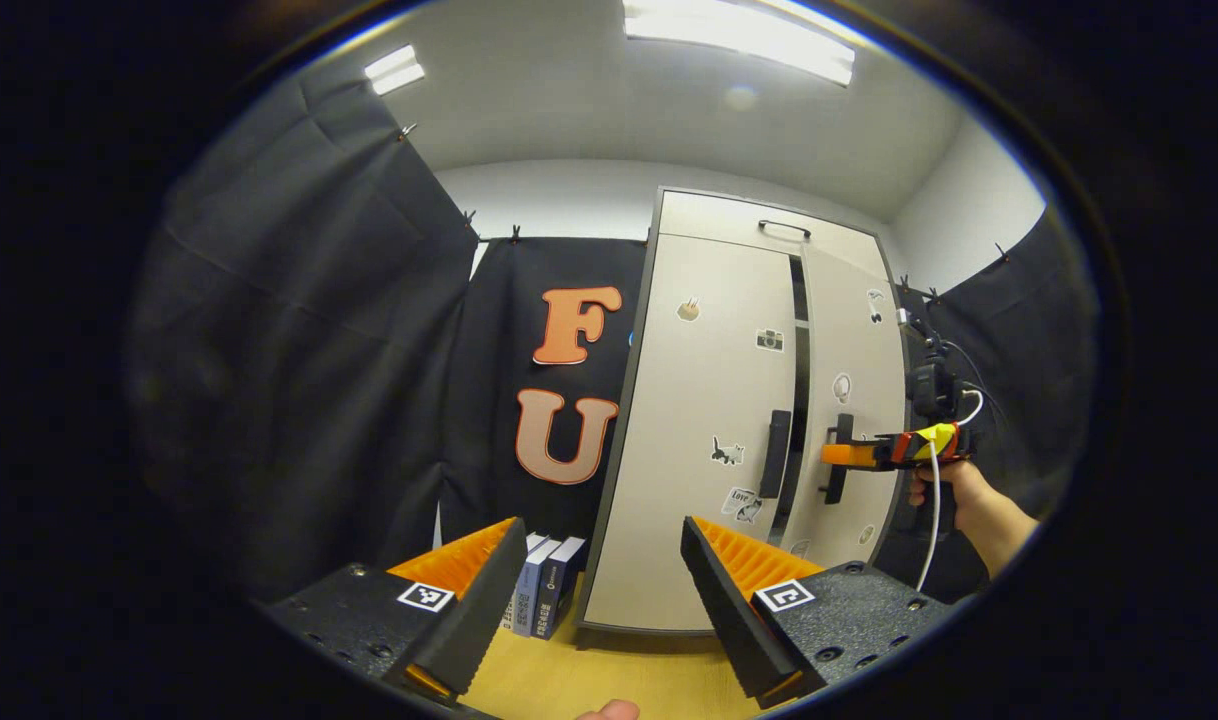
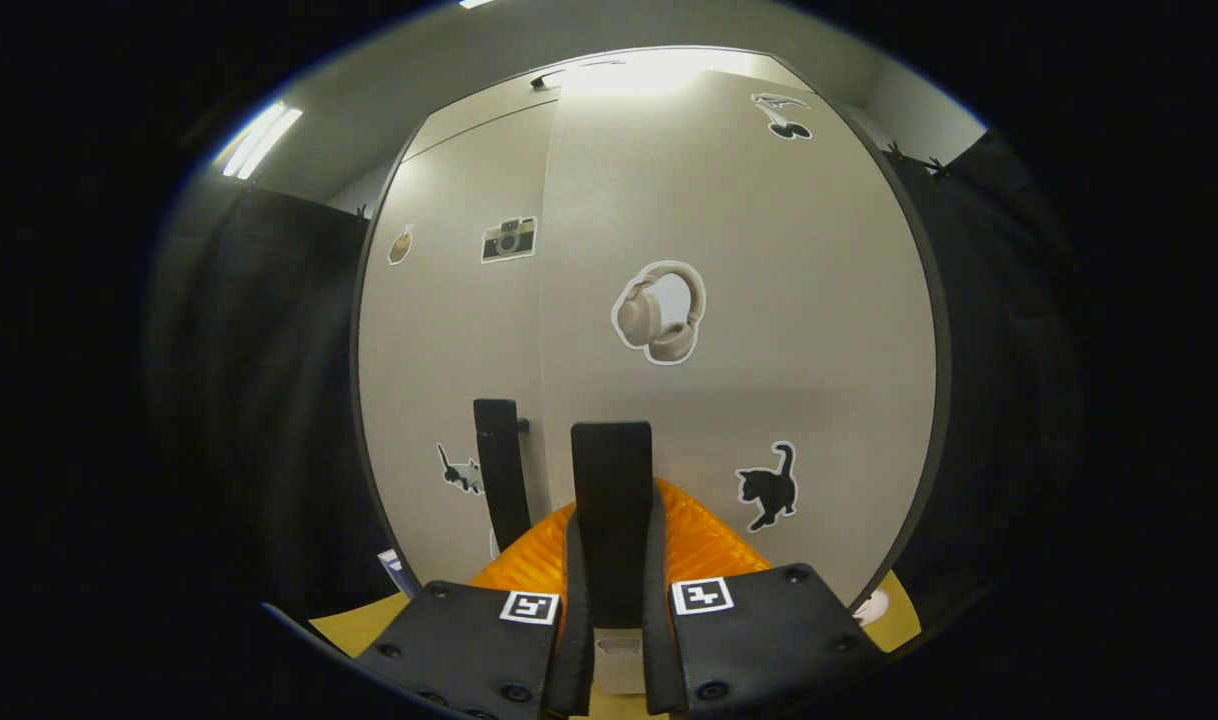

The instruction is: Open the right door of the double-door shoe cabinet with the right hand, and open the left door with the left hand.

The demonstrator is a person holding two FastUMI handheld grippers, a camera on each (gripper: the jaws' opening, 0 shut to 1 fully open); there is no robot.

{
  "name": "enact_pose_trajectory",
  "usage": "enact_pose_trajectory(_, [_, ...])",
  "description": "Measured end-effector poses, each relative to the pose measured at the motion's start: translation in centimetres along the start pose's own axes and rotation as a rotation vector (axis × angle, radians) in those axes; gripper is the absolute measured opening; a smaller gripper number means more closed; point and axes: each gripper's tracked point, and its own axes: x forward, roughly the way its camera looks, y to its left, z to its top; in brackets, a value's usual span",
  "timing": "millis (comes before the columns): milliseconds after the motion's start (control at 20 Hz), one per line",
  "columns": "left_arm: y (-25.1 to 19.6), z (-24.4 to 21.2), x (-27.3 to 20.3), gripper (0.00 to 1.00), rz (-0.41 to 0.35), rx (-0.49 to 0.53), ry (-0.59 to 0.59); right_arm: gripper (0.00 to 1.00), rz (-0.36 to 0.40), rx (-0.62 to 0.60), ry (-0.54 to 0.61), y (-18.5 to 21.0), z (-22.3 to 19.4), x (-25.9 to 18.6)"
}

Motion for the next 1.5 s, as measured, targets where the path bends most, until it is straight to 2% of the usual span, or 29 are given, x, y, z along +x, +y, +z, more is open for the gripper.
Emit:
enact_pose_trajectory(100, [-0.8,0.2,0.1,0.91,0.009,0.002,-0.003,0.28,0.030,0.007,0.010,-0.2,-0.1,-1.8])
enact_pose_trajectory(150, [-1.2,0.2,0.2,0.94,0.009,-0.002,-0.003,0.28,0.044,0.010,0.017,-0.3,-0.2,-2.7])
enact_pose_trajectory(450, [-4.4,0.9,1.1,0.94,-0.013,-0.003,-0.009,0.28,0.092,-0.030,0.032,-1.7,-0.2,-7.1])
enact_pose_trajectory(600, [-5.7,0.6,1.6,0.94,-0.010,0.007,-0.007,0.28,0.125,-0.020,0.032,-2.5,-0.2,-8.8])
enact_pose_trajectory(650, [-6.3,0.5,1.9,0.92,-0.011,0.002,-0.005,0.28,0.133,-0.021,0.029,-2.8,-0.2,-9.4])
enact_pose_trajectory(800, [-8.0,0.1,2.5,0.94,-0.018,-0.012,0.001,0.28,0.149,-0.031,0.019,-4.0,0.0,-11.2])
enact_pose_trajectory(850, [-8.4,0.1,2.7,0.91,-0.020,-0.013,-0.001,0.28,0.155,-0.027,0.017,-4.5,0.0,-11.8])
enact_pose_trajectory(1050, [-10.4,-0.1,3.2,0.92,-0.031,-0.009,-0.005,0.28,0.179,-0.014,0.016,-5.6,0.0,-12.7])
enact_pose_trajectory(1100, [-10.9,-0.1,3.2,0.94,-0.034,-0.008,-0.007,0.28,0.182,-0.014,0.015,-5.9,-0.1,-13.0])
enact_pose_trajectory(1250, [-12.3,-0.3,3.5,0.92,-0.050,-0.007,-0.009,0.28,0.177,-0.015,0.006,-7.3,-0.1,-14.1])
enact_pose_trajectory(1300, [-12.7,-0.5,3.6,0.94,-0.057,-0.008,-0.006,0.28,0.171,-0.013,0.001,-7.9,0.0,-14.7])
enact_pose_trajectory(1500, [-14.5,-1.3,4.2,0.92,-0.090,-0.007,0.011,0.28,0.140,-0.020,-0.014,-10.2,0.3,-16.5])
